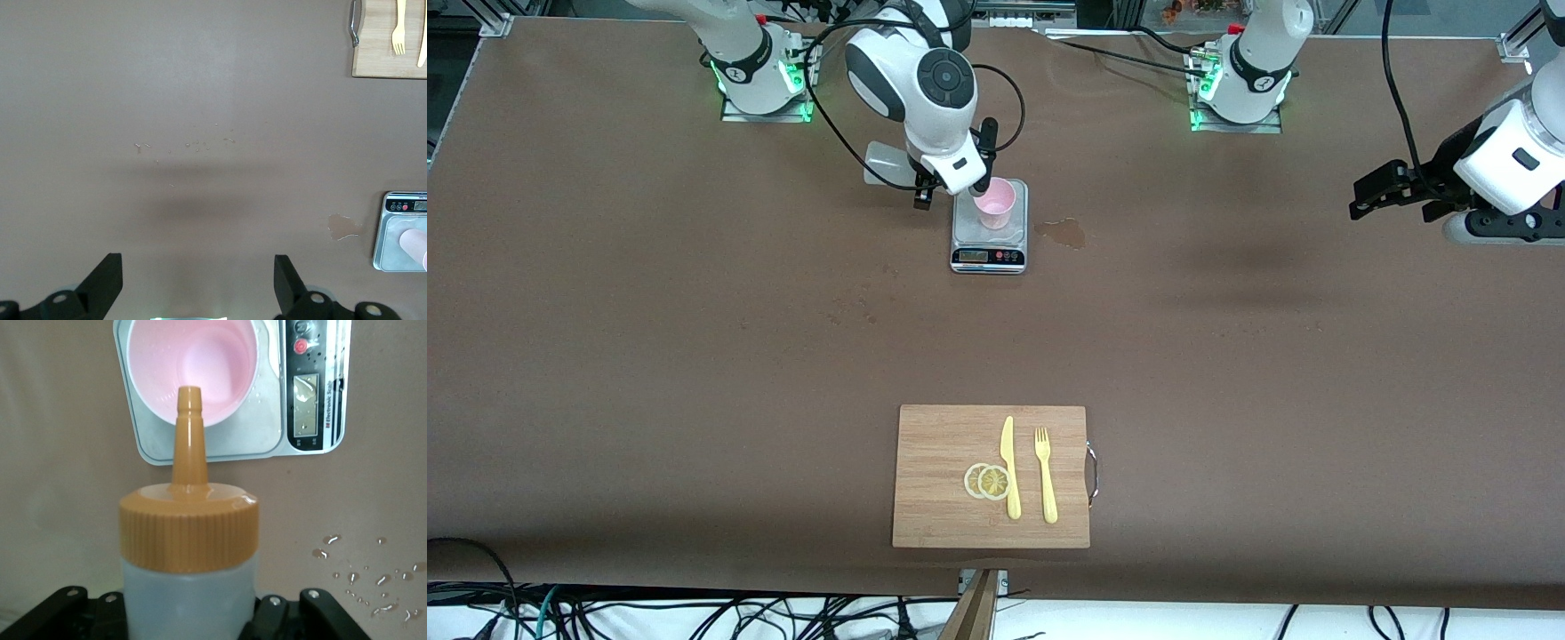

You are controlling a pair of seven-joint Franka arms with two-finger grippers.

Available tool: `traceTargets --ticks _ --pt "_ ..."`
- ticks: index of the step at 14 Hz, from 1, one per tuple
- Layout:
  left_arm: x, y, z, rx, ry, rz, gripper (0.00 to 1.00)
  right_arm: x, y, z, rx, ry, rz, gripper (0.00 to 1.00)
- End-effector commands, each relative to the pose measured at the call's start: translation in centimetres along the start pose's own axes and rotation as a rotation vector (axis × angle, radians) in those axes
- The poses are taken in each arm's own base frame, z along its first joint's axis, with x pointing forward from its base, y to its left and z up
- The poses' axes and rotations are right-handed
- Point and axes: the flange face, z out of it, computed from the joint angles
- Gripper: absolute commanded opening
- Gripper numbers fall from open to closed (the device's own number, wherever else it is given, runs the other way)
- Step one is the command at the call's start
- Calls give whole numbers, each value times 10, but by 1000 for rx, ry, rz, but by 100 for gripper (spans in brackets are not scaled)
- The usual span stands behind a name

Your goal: Add sauce to pink cup with both arms

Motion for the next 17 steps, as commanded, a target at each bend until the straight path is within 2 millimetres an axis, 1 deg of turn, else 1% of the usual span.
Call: traceTargets --ticks 1,3,7,10,13,17 --pt "3 -1 -7 -15 -16 -8 100 13 2 -13 -6 -71 3 5" --pt "3 -1 -7 -15 -17 -10 100 23 4 -16 2 -98 -1 5" --pt "2 2 -3 -12 -40 -4 100 28 2 -9 -15 -121 -5 5" --pt "2 2 -3 -14 -40 -5 100 38 0 -7 -21 -129 -10 5" --pt "3 1 -1 -12 -46 -5 100 41 -1 -6 -21 -132 -13 5" --pt "4 1 1 -12 -50 -6 100 35 3 -13 -17 -121 -19 6"
